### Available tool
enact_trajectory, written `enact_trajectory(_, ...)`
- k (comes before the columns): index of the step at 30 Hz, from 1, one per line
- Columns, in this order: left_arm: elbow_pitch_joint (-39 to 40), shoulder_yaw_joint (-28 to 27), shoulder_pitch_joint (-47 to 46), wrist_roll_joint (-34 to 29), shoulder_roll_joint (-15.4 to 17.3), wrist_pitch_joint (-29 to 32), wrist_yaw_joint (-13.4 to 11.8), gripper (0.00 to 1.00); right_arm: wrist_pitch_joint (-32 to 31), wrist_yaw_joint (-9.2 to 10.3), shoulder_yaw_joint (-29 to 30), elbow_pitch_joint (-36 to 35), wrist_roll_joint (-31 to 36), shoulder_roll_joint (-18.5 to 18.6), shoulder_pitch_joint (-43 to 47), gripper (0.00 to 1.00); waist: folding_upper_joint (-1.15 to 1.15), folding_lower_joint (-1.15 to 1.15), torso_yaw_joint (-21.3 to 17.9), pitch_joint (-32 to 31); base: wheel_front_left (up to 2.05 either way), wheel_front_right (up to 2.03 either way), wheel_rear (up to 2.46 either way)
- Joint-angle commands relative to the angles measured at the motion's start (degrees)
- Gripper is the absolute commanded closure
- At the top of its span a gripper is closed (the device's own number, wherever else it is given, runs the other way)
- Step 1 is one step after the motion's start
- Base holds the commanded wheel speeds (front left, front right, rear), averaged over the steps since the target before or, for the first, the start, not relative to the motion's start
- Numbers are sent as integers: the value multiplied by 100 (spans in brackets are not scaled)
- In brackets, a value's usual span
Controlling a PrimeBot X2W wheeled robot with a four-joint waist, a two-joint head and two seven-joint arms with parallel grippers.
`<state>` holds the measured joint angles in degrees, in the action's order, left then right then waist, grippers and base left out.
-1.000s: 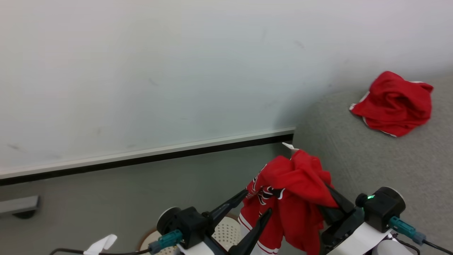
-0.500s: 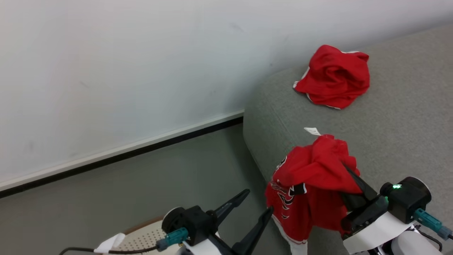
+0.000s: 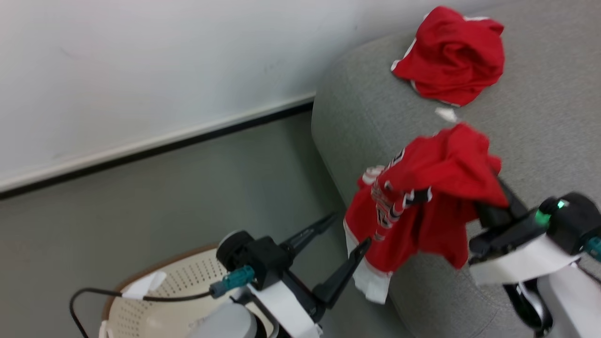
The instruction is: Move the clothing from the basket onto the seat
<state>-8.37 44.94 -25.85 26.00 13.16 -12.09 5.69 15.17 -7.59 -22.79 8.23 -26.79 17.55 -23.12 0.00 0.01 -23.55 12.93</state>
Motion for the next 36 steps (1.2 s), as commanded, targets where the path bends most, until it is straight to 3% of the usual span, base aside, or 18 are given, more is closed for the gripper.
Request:
enact_trajectory(1,45,-29,-121,-59,39,28,12,0,-3,20,88,-36,51,-47,-181,100,0,-1,126,364,0,0,0)
enact_trajectory(10,250,-67,-994,-274,172,292,72,0,-3,20,1016,228,234,94,-1665,100,0,-1,493,1599,0,0,0)
enact_trajectory(16,301,-11,-1486,-290,106,337,107,0,-41,20,1633,877,552,726,-3069,100,0,-1,851,2272,0,0,0)
enact_trajectory(25,103,103,-1734,-285,-51,126,132,0,-556,20,2775,2100,1161,1749,-4891,100,0,-1,1374,2632,0,0,0)
enact_trajectory(30,72,110,-1768,-236,-117,47,113,0,-711,20,3288,2637,1614,2149,-5471,100,0,-1,1482,2725,0,0,0)
enact_trajectory(36,126,101,-1777,-242,-43,125,38,0,-1137,20,3873,3392,2223,2068,-5212,100,0,-1,1422,2844,0,0,0)
